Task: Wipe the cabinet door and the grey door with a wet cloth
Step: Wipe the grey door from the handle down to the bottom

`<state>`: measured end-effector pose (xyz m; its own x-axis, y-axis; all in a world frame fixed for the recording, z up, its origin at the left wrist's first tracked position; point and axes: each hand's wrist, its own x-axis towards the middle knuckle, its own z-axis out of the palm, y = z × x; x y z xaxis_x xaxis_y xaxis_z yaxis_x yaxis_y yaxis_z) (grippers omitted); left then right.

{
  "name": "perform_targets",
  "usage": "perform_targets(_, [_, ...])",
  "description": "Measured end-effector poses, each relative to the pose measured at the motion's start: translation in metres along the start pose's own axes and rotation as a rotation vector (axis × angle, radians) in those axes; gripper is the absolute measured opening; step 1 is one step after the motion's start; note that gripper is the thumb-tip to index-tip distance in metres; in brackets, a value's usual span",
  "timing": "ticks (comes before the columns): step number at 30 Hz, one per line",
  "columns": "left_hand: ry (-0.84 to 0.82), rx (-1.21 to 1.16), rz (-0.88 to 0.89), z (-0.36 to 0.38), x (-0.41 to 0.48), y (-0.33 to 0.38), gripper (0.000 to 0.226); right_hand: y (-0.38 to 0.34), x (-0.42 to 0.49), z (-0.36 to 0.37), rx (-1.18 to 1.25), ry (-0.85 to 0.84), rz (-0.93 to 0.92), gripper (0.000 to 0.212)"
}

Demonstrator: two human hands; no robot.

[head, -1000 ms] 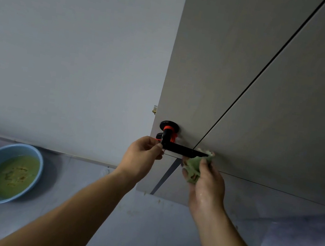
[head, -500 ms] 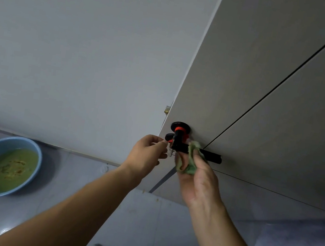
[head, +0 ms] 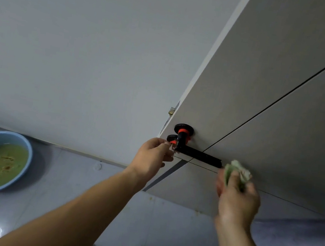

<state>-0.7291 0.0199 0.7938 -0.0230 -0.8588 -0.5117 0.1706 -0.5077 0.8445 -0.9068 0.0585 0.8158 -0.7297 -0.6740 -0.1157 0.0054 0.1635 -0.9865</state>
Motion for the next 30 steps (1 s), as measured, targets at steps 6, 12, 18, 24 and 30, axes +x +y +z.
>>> perform_targets(6, [0.006, -0.100, -0.048, -0.004, -0.002, -0.001, 0.023, 0.019, 0.001, 0.036, -0.782, -0.500, -0.967, 0.038])
perform_targets(12, [0.012, -0.107, -0.025, -0.009, -0.003, 0.001, 0.028, 0.022, 0.009, 0.057, -1.111, -0.686, -1.335, 0.052])
perform_targets(18, [-0.005, -0.066, 0.027, 0.000, -0.005, 0.004, 0.028, 0.011, 0.023, 0.043, -1.157, -0.738, -1.473, 0.047])
perform_targets(24, [0.036, -0.062, 0.015, 0.005, -0.006, 0.004, 0.027, 0.020, 0.018, 0.041, -1.139, -0.725, -1.392, 0.056])
perform_targets(30, [0.043, 0.008, 0.031, 0.018, -0.008, 0.003, 0.025, 0.038, 0.071, -0.020, -1.093, -0.598, -1.264, 0.053])
